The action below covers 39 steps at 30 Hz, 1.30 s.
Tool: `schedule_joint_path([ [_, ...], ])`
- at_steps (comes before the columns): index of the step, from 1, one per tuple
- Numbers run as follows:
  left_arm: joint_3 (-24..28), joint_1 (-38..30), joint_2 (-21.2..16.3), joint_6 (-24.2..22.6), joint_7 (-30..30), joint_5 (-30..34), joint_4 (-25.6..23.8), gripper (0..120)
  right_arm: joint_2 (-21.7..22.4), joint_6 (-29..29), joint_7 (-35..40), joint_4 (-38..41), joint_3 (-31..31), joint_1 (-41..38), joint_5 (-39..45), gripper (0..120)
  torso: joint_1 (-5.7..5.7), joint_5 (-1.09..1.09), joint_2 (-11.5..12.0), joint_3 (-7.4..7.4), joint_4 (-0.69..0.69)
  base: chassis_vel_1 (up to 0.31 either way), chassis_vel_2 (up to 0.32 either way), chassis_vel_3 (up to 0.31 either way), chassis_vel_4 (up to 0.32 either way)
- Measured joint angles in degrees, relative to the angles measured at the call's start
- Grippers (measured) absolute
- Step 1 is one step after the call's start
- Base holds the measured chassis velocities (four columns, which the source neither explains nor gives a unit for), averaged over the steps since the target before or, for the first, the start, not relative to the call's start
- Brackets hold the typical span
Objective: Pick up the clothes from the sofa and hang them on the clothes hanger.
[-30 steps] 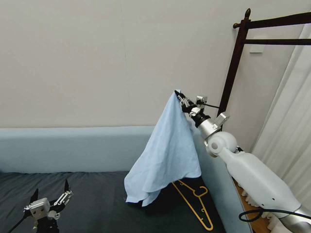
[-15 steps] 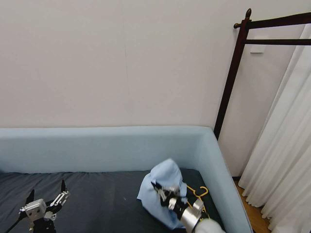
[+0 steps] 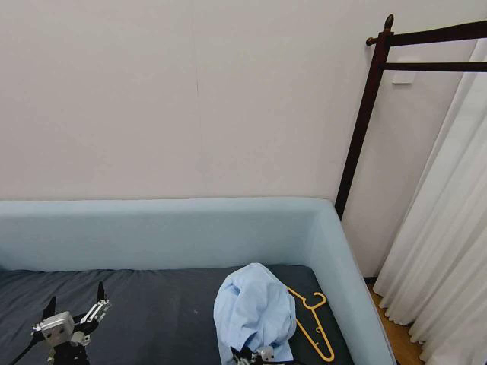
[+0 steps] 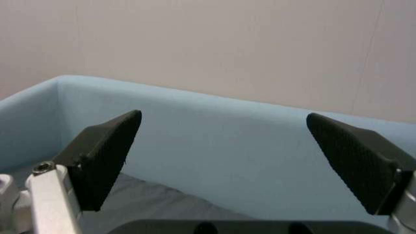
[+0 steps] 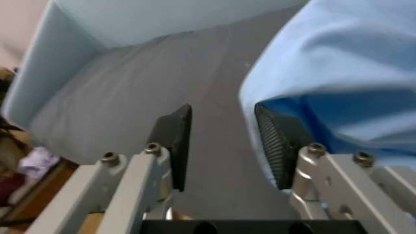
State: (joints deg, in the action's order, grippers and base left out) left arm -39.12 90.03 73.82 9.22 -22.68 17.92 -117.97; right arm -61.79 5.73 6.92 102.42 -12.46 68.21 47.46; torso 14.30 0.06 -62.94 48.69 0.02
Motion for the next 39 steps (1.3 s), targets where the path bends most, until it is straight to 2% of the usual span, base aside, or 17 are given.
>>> schedule_joint_path([
  [2,0.01,-0.14,-0.02,0.00,0.01,-0.04,0.19,100,1.02,3.73,4.62,5.77,1.18,0.23,5.69,51,0.00,-0.01,0.00,0.00,0.00,0.000,0.000,0.000,0.000],
  [3,0.01,-0.14,-0.02,0.00,0.01,-0.04,0.19,100,1.02,3.73,4.62,5.77,1.18,0.23,5.69,51,0.00,-0.01,0.00,0.00,0.00,0.000,0.000,0.000,0.000],
  [5,-0.02,-0.23,-0.07,0.00,0.00,-0.05,0.40,100,1.47,6.14,10.05,9.48,3.19,-0.86,11.09,61,0.00,-0.01,0.00,0.00,0.00,0.000,0.000,0.000,0.000],
  [7,-0.04,-0.26,-0.06,0.00,0.00,-0.13,0.53,100,1.20,6.70,13.91,9.63,6.01,-3.43,14.73,69,0.00,-0.01,0.00,0.00,0.00,0.000,0.000,0.000,0.000],
  [9,0.00,-0.26,-0.01,-0.01,0.00,-0.24,0.57,100,0.58,6.69,15.76,8.04,7.49,-5.03,16.19,72,0.00,0.00,0.00,0.00,-0.01,0.000,0.000,0.000,0.000],
  [11,0.23,-0.15,0.06,-0.01,0.06,-0.64,0.58,100,-1.23,7.93,20.90,3.05,10.54,-8.07,18.30,83,0.01,0.02,0.01,0.01,-0.02,0.000,0.000,0.000,0.000],
  [12,0.23,-0.15,0.06,-0.01,0.06,-0.64,0.58,100,-1.23,7.93,20.90,3.05,10.54,-8.07,18.30,83,0.01,0.02,0.01,0.01,-0.02,0.000,0.000,0.000,0.000],
  [15,0.28,-0.06,0.02,0.00,0.02,-0.88,0.58,100,-4.58,14.85,25.27,-3.91,16.67,-10.59,21.99,94,0.02,0.01,0.01,0.02,0.00,0.000,0.000,0.000,0.000],
  [16,0.28,-0.06,0.02,0.00,0.02,-0.88,0.58,100,-4.58,14.85,25.27,-3.91,16.67,-10.59,21.99,94,0.02,0.01,0.01,0.02,0.00,0.000,0.000,0.000,0.000],
  [18,-0.03,-0.13,-0.24,-0.01,0.01,-0.92,0.64,100,-7.75,21.12,25.63,-9.38,21.06,-11.66,22.71,100,0.02,0.00,0.01,0.01,0.01,0.000,0.000,0.000,0.000],
  [20,-0.28,-0.13,-0.44,-0.03,0.01,-0.96,0.63,100,-11.12,23.89,24.70,-15.19,23.81,-12.80,22.33,100,0.02,0.01,0.01,0.02,0.00,0.000,0.000,0.000,0.000],
  [28,-1.07,0.21,-0.95,-0.04,-0.08,-0.95,0.59,100,-16.41,24.13,20.38,-22.76,25.93,-13.71,18.27,96,0.02,0.00,0.01,0.01,-0.01,0.000,0.000,0.000,0.000],
  [30,-1.29,0.52,-1.14,-0.04,-0.17,-0.62,0.15,100,-17.19,23.22,18.13,-25.98,25.98,-13.70,14.79,86,0.02,-0.01,0.01,0.01,-0.01,0.000,0.000,0.000,0.000],
  [33,-1.48,0.57,-1.29,-0.03,-0.20,-0.49,0.02,100,-17.34,22.50,16.93,-27.28,25.99,-13.64,13.17,79,0.02,0.01,0.01,0.01,0.00,0.000,0.000,0.000,0.000],
  [35,-1.60,0.49,-1.48,-0.03,-0.22,-0.41,0.22,100,-17.21,21.72,15.86,-27.54,25.99,-13.36,12.40,68,0.02,0.00,0.01,0.01,0.00,0.000,0.000,0.000,0.000],
  [37,-1.58,0.43,-1.50,-0.01,-0.26,-0.40,0.43,100,-17.08,21.39,15.57,-27.33,25.98,-13.23,12.40,65,0.01,0.00,0.01,0.01,0.00,0.000,0.000,0.000,0.000],
  [39,-1.30,0.29,-1.48,0.03,-0.27,-0.41,0.59,100,-17.01,20.20,15.00,-26.95,25.92,-13.03,12.32,54,0.01,0.00,0.01,0.00,0.00,0.000,0.000,0.000,0.000],
])
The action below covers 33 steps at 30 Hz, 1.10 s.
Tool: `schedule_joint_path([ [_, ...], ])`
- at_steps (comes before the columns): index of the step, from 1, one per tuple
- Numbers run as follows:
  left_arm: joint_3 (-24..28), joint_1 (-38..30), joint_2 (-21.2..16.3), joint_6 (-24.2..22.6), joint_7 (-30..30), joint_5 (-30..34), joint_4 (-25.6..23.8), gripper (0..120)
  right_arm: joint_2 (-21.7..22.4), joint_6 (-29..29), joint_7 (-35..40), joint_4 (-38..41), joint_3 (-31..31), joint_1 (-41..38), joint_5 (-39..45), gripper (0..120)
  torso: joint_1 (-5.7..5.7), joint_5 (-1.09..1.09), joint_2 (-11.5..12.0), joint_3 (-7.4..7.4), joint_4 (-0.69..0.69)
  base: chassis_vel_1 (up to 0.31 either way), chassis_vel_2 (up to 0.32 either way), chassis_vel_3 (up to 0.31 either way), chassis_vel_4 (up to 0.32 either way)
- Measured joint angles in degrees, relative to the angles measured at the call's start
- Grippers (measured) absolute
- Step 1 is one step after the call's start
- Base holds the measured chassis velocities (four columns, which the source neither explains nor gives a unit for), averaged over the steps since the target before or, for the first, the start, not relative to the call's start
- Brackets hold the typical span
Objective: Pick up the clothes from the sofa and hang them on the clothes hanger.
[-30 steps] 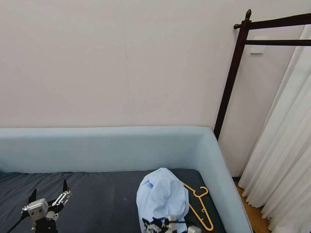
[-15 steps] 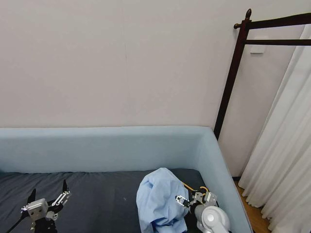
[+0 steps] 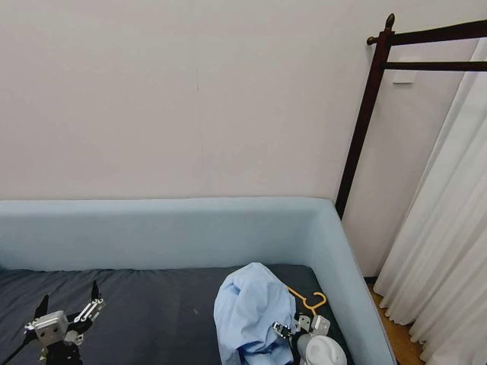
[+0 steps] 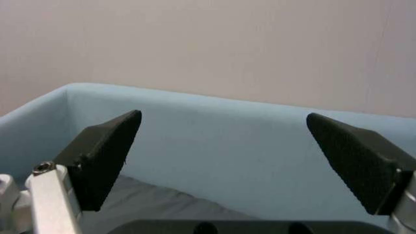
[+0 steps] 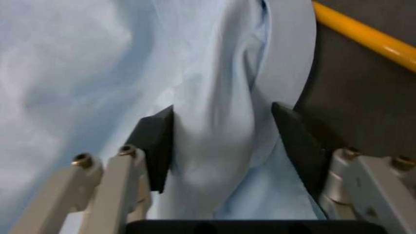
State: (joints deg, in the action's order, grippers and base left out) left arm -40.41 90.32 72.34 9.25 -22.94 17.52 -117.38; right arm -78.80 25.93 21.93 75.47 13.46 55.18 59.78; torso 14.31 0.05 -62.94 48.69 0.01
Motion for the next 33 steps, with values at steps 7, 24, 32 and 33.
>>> schedule_joint_path([
  [7,0.51,-0.43,-0.02,0.05,-0.03,-0.05,0.12,100,0.20,-2.50,-1.40,0.43,-0.24,0.78,-1.81,28,0.00,0.01,0.00,0.00,0.00,0.000,0.000,0.000,0.000],
  [24,2.02,-1.69,-0.17,0.42,-0.10,-0.05,0.92,100,8.64,-17.28,-6.89,22.08,-4.29,4.23,-0.05,0,0.00,0.01,0.00,0.00,0.00,0.000,0.000,0.000,0.000],
  [32,2.09,-1.86,-0.44,0.47,-0.14,0.08,0.88,100,16.05,-24.52,-12.79,38.16,-3.44,1.05,6.96,0,0.00,0.01,0.00,0.00,0.00,0.000,0.000,0.000,0.000],
  [33,2.08,-1.87,-0.48,0.47,-0.15,0.12,0.84,100,17.22,-25.05,-13.01,39.89,-3.00,0.04,8.36,0,0.00,0.01,-0.01,0.00,0.00,0.000,0.000,0.000,0.000],
])
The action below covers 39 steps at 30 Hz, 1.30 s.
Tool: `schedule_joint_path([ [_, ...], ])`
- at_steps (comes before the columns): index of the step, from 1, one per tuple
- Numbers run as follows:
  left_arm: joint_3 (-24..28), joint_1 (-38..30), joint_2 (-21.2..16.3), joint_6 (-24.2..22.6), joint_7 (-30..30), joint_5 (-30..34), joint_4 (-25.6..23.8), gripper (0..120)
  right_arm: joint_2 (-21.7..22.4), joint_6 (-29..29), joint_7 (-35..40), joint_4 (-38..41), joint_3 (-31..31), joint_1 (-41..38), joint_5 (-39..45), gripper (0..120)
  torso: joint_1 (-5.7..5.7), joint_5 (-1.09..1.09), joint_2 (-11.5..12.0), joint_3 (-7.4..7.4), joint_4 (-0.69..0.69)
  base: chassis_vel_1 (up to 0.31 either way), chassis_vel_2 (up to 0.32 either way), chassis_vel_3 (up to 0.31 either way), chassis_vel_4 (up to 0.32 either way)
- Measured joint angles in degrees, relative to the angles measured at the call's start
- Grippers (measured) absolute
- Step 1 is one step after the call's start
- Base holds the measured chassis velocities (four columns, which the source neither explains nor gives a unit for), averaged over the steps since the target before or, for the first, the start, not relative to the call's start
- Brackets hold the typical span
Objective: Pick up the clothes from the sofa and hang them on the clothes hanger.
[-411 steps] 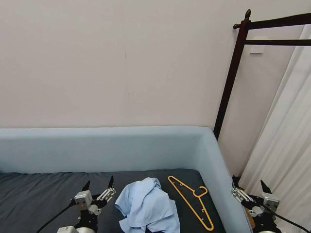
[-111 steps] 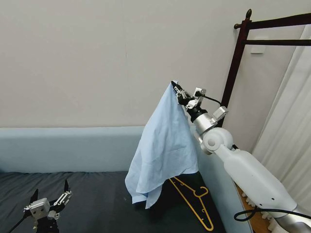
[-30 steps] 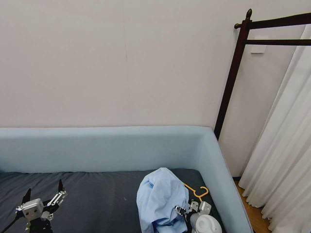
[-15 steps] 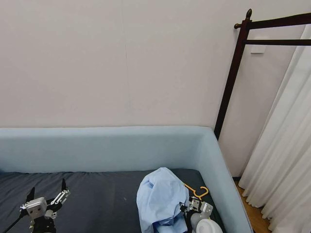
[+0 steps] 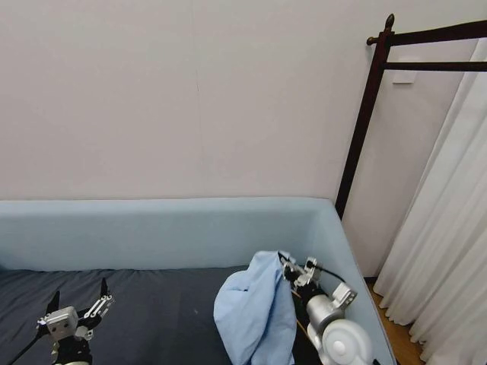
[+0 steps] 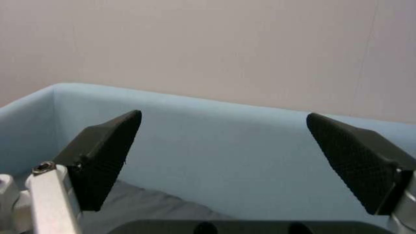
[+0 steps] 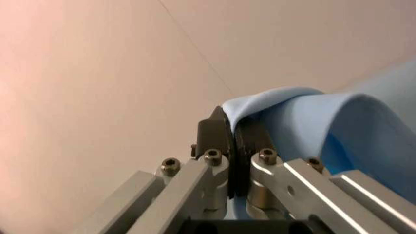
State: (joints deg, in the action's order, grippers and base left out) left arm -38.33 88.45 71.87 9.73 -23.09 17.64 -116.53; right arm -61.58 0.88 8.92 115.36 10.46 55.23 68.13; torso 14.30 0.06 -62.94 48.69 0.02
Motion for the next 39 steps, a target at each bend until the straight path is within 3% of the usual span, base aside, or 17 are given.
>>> schedule_joint_path([
  [9,-0.37,-0.02,-0.03,0.07,-0.09,0.25,-0.44,100,10.04,-0.64,4.98,9.63,4.89,-9.37,7.79,0,0.00,0.00,0.00,0.00,0.00,0.000,0.000,0.000,0.000],
  [15,0.24,-0.17,0.42,0.24,-0.11,0.19,-0.75,100,17.38,-0.73,12.08,9.99,7.24,-17.05,6.05,0,0.00,0.00,0.01,0.00,-0.01,0.000,0.000,0.000,0.000],
  [20,0.45,-0.30,0.80,0.36,-0.10,-0.03,-0.81,100,22.19,0.71,16.58,12.16,6.47,-20.30,8.60,0,0.00,-0.01,0.00,0.00,0.02,0.000,0.000,0.000,0.000],
  [23,0.60,-0.35,1.13,0.49,-0.10,-0.40,-0.67,100,22.29,1.96,17.04,12.47,3.27,-19.98,4.53,0,0.00,-0.02,0.00,-0.01,0.01,0.000,0.000,0.000,0.000],
  [27,0.67,0.34,1.50,0.64,-0.10,-1.10,-0.66,100,17.76,2.25,11.88,3.17,-6.71,-15.50,-20.18,0,0.00,0.01,0.01,0.01,0.01,0.000,0.000,0.000,0.000],
  [28,0.67,0.34,1.50,0.64,-0.10,-1.10,-0.66,100,17.76,2.25,11.88,3.17,-6.71,-15.50,-20.18,0,0.00,0.01,0.01,0.01,0.01,0.000,0.000,0.000,0.000],
  [31,-0.55,0.78,1.25,0.66,-0.11,-1.13,-0.66,100,10.25,-0.35,8.38,-6.22,-15.22,-13.78,-29.69,0,0.00,0.00,0.01,0.01,0.00,0.000,0.000,0.000,0.000],
  [32,-0.55,0.78,1.25,0.66,-0.11,-1.13,-0.66,100,10.25,-0.35,8.38,-6.22,-15.22,-13.78,-29.69,0,0.00,0.00,0.01,0.01,0.00,0.000,0.000,0.000,0.000],
  [35,-1.69,1.26,1.08,0.66,-0.15,-1.03,-0.58,100,2.74,-2.99,6.86,-16.54,-22.04,-14.38,-33.56,0,0.00,-0.01,0.01,0.01,-0.02,0.000,0.000,0.000,0.000],
  [36,-2.14,1.59,1.17,0.66,-0.16,-1.00,-0.55,100,-1.29,-5.43,6.06,-23.22,-25.04,-15.43,-36.34,0,0.00,-0.02,0.01,0.01,-0.02,0.000,0.000,0.000,0.000],
  [37,-2.14,1.59,1.17,0.66,-0.16,-1.00,-0.55,100,-1.29,-5.43,6.06,-23.22,-25.04,-15.43,-36.34,0,0.00,-0.02,0.01,0.01,-0.02,0.000,0.000,0.000,0.000],
  [39,-2.72,1.99,1.40,0.66,-0.19,-1.00,-0.55,100,-6.57,-7.14,7.09,-31.84,-27.92,-16.62,-39.18,0,0.00,-0.03,0.01,0.01,-0.03,0.000,0.000,0.000,0.000],
])
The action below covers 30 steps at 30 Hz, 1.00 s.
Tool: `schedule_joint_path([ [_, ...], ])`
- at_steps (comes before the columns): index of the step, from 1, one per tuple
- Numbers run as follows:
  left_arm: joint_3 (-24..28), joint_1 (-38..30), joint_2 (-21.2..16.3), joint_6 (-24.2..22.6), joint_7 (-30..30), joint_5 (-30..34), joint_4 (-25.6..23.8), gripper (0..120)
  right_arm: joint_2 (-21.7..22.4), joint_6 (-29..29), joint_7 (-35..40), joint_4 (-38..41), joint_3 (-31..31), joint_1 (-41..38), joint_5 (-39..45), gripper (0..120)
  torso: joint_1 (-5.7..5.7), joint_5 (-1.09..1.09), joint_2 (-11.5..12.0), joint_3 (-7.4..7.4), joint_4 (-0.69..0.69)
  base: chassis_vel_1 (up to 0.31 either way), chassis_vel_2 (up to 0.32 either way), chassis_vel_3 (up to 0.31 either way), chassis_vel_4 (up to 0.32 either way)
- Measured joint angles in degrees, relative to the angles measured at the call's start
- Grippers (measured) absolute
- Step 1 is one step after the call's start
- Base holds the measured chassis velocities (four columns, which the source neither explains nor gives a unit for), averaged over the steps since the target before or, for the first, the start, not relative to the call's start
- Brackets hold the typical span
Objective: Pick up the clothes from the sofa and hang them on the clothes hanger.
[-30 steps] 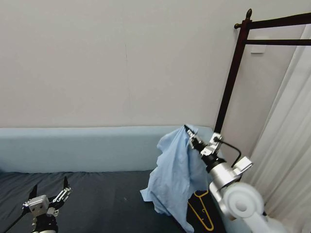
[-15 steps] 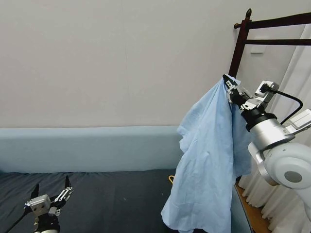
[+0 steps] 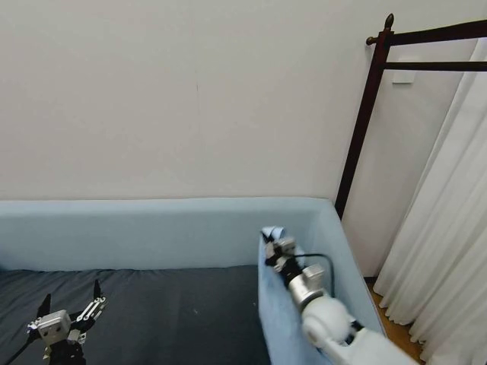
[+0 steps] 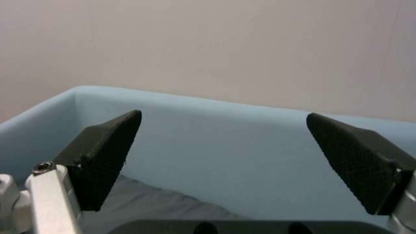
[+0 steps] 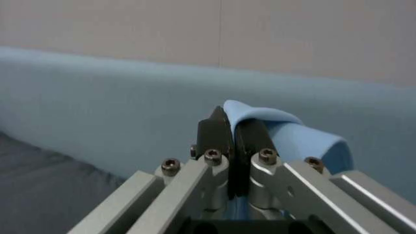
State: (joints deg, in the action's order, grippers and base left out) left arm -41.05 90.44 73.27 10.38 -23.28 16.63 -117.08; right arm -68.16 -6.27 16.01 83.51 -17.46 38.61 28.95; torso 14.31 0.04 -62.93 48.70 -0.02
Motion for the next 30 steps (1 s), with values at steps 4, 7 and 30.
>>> schedule_joint_path([
  [4,-0.82,0.27,0.17,0.00,-0.03,0.00,0.05,100,-4.34,3.28,3.98,-3.91,-2.91,-0.40,4.05,3,0.00,0.01,0.00,0.00,0.02,0.000,0.000,0.000,0.000],
  [7,-1.45,0.34,0.44,0.00,-0.11,0.00,0.39,100,-5.98,11.90,9.09,-0.29,-5.41,0.42,14.98,17,0.00,0.00,0.00,0.00,0.03,0.000,0.000,0.000,0.000],
  [30,-0.71,1.01,1.74,-0.12,-0.11,-2.12,-0.64,100,-2.99,39.79,31.41,28.55,3.34,6.83,51.97,97,-0.01,0.03,-0.01,-0.01,0.04,0.000,0.000,0.000,0.000],
])
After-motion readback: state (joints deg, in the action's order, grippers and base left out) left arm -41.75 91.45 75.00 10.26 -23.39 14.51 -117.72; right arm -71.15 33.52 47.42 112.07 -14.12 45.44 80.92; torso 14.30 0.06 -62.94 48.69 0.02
